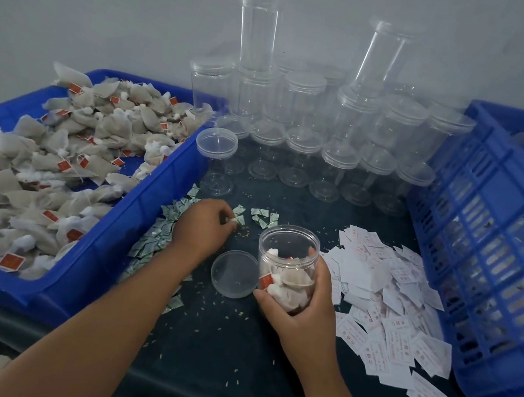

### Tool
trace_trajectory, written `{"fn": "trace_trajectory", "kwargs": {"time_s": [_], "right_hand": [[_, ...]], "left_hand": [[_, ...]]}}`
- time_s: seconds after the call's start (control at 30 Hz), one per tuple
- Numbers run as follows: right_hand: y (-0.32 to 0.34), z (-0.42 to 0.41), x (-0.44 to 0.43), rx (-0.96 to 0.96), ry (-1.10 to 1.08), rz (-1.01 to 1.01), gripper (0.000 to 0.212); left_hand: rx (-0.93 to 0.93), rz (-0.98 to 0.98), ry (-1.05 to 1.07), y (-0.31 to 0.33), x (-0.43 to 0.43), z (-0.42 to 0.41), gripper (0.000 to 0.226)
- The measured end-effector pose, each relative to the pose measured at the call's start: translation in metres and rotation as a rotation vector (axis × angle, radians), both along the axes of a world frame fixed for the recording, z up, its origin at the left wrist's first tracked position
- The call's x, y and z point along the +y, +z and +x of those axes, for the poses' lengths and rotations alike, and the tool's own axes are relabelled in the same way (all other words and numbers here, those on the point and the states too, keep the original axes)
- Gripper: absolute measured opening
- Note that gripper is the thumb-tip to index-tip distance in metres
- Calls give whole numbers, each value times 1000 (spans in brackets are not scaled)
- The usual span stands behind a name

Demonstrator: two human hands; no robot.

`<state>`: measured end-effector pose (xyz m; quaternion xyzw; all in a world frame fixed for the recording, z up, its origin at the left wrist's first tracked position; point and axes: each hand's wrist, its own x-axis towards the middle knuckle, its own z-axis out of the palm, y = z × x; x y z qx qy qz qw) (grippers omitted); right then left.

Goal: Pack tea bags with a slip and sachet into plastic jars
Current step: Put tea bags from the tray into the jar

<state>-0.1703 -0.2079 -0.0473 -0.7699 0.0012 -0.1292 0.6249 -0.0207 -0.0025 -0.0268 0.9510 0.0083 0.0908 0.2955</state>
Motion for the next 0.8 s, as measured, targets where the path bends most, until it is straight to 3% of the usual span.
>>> {"fn": "trace_trajectory", "kwargs": {"time_s": [0.1, 0.2, 0.3, 0.37, 0.53, 0.6, 0.7, 0.8], "right_hand": [[0, 2, 0, -14, 7, 4, 99], [0, 3, 0, -43, 8, -4, 97], [3, 1, 1, -78, 8, 26, 94], [4, -2, 2, -109, 12, 51, 94], [3, -7, 1, -181, -3, 95, 96], [4, -8, 1, -209, -70, 133, 96], [4, -10, -3, -235, -136, 169, 101], [3, -14, -6, -261, -141, 163, 98]], "left_hand": [[-13, -252, -41, 22, -4, -11, 16], [-13, -394, -309, 63, -7, -28, 13], [130, -223, -702, 98, -17, -46, 8], [216, -97, -779, 107, -27, -50, 9], [230, -43, -677, 109, -49, -56, 34], [198, -291, -630, 107, -61, -59, 33], [195, -668, -379, 81, -83, -52, 30], [324, -489, -342, 38, -101, -41, 13]]}}
